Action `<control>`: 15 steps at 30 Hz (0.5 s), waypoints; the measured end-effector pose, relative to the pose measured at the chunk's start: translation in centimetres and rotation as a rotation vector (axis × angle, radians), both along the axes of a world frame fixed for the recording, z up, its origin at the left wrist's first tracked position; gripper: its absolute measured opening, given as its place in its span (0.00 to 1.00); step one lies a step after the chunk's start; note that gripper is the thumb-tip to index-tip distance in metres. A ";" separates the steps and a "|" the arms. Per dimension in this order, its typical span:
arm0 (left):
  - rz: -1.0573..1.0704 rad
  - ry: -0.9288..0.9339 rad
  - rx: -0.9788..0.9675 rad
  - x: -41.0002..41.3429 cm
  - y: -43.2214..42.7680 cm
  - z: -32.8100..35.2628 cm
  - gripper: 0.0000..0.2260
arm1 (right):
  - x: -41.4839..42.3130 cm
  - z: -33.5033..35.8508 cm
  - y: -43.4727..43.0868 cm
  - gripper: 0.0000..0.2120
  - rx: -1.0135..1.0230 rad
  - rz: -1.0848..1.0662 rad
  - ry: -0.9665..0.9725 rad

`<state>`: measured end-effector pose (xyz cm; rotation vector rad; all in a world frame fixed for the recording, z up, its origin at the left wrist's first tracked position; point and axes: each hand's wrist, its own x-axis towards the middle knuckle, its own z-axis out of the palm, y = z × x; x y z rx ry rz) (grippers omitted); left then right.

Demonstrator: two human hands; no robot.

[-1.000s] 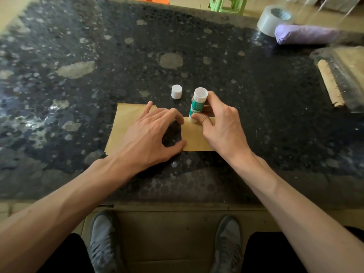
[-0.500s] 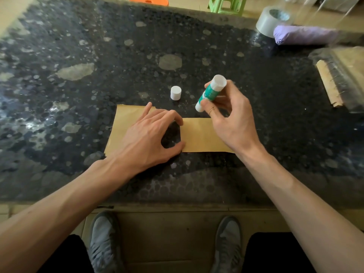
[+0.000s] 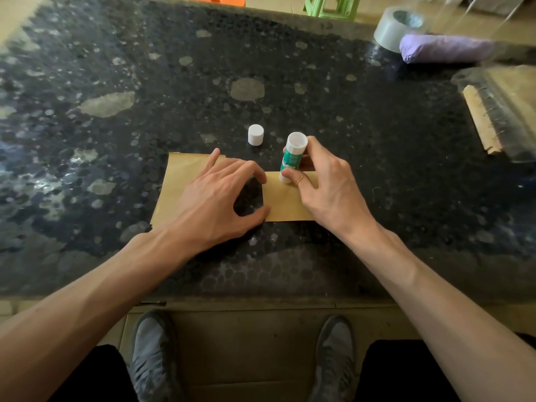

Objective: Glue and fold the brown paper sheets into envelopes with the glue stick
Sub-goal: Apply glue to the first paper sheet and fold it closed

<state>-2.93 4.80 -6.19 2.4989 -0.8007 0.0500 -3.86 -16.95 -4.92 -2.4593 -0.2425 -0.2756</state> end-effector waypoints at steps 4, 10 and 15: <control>0.004 -0.008 0.004 0.0 0.0 -0.1 0.19 | -0.3 -0.2 -0.4 0.14 -0.020 -0.023 -0.016; 0.003 -0.007 0.005 0.0 0.1 0.0 0.19 | -0.7 0.1 -1.5 0.14 -0.018 -0.067 -0.004; 0.007 -0.005 -0.001 0.1 0.0 -0.2 0.20 | -0.9 0.1 -2.1 0.15 -0.014 -0.091 0.011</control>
